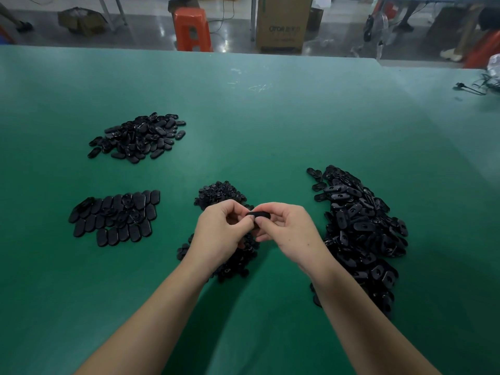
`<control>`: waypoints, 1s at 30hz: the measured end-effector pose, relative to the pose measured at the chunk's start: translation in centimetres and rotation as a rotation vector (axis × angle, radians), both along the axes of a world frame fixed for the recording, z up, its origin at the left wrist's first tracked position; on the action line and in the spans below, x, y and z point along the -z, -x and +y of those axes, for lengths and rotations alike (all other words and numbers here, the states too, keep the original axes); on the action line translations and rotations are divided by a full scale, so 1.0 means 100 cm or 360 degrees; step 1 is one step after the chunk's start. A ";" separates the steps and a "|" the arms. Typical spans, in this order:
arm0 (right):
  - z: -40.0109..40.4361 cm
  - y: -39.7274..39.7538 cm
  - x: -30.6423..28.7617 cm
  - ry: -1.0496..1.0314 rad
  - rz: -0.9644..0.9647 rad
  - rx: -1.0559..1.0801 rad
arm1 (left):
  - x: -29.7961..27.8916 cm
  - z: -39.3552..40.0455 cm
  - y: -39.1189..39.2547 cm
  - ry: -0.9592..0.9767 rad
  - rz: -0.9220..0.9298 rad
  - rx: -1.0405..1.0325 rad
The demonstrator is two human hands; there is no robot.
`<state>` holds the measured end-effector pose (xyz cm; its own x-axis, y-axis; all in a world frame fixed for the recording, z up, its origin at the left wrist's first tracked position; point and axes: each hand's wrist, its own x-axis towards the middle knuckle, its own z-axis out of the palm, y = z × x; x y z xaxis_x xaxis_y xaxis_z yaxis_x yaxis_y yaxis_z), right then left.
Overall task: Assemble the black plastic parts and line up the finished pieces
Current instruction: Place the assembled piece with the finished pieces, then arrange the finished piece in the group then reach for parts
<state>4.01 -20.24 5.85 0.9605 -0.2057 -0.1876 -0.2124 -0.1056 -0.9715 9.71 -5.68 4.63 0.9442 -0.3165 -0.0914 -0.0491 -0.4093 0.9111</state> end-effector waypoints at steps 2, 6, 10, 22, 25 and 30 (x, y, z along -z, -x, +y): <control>0.001 -0.001 0.002 0.0004 0.0004 0.0019 | 0.001 0.001 0.000 0.0014 0.0004 0.0008; 0.003 -0.001 0.009 -0.0059 -0.0016 0.0104 | 0.000 0.003 0.000 0.0029 -0.0028 0.0052; 0.003 -0.001 0.017 -0.0010 -0.0029 0.0131 | 0.002 0.003 0.003 -0.0072 -0.0101 0.0080; 0.003 0.001 0.023 0.0509 -0.0035 -0.0082 | 0.010 0.011 0.008 -0.0625 -0.0904 0.0284; 0.003 0.004 0.024 0.0679 -0.0094 -0.0161 | 0.010 0.015 0.010 -0.0753 -0.1304 0.0261; 0.001 0.003 0.025 0.0662 -0.0106 -0.0273 | 0.018 0.022 0.011 -0.0689 -0.1279 0.0293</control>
<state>3.66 -20.12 3.32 0.9944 -0.0875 -0.0593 -0.0962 -0.5178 -0.8501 8.58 -3.46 2.84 0.7133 -0.5588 0.4230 -0.6971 -0.6284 0.3453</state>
